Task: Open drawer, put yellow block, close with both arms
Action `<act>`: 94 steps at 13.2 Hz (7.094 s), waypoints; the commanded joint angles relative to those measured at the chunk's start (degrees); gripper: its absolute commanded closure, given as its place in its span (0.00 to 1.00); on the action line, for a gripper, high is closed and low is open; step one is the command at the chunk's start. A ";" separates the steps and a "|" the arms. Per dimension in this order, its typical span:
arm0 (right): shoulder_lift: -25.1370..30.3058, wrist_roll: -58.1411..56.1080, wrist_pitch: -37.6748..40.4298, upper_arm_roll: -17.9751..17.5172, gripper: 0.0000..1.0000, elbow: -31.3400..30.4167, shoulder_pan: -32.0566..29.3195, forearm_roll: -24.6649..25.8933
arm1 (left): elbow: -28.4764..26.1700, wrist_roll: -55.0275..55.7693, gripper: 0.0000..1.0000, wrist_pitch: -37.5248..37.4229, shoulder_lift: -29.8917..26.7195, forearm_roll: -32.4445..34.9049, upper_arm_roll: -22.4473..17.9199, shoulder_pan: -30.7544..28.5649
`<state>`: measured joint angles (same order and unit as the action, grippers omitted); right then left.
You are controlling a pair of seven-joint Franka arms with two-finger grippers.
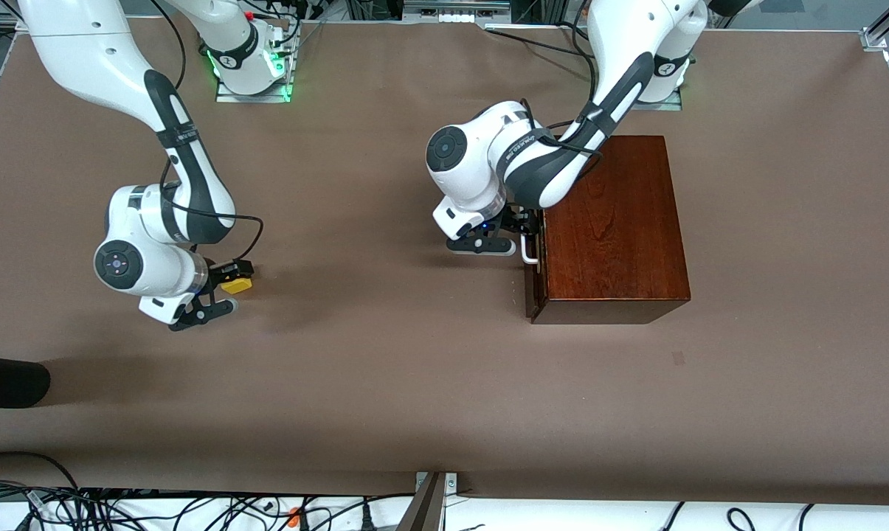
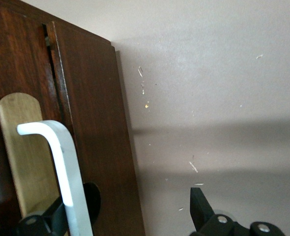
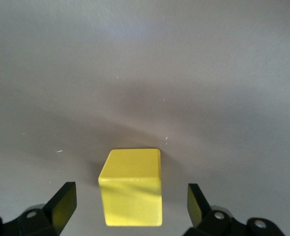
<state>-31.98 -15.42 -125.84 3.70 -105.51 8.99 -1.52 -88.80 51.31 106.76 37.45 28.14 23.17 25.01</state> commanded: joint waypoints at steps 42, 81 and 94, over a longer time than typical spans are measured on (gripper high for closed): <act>1.39 3.82 8.33 -8.27 0.88 25.61 29.03 -1.82 | 15.27 -39.70 0.00 -27.50 -21.61 -21.54 -2.66 -27.83; -18.82 -9.46 11.40 -5.90 0.00 48.83 45.67 3.72 | -3.04 -49.29 0.00 -12.63 -33.94 -25.33 -20.53 -19.83; -2.84 -7.96 25.10 -3.53 0.00 49.00 31.72 -0.76 | -3.04 -49.73 0.00 -13.94 -33.85 -25.51 -20.27 -19.56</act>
<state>-37.81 -23.97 -103.75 -0.38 -55.49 44.66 -1.57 -91.40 2.47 93.95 4.28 2.02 2.59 5.18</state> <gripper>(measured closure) 0.000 0.000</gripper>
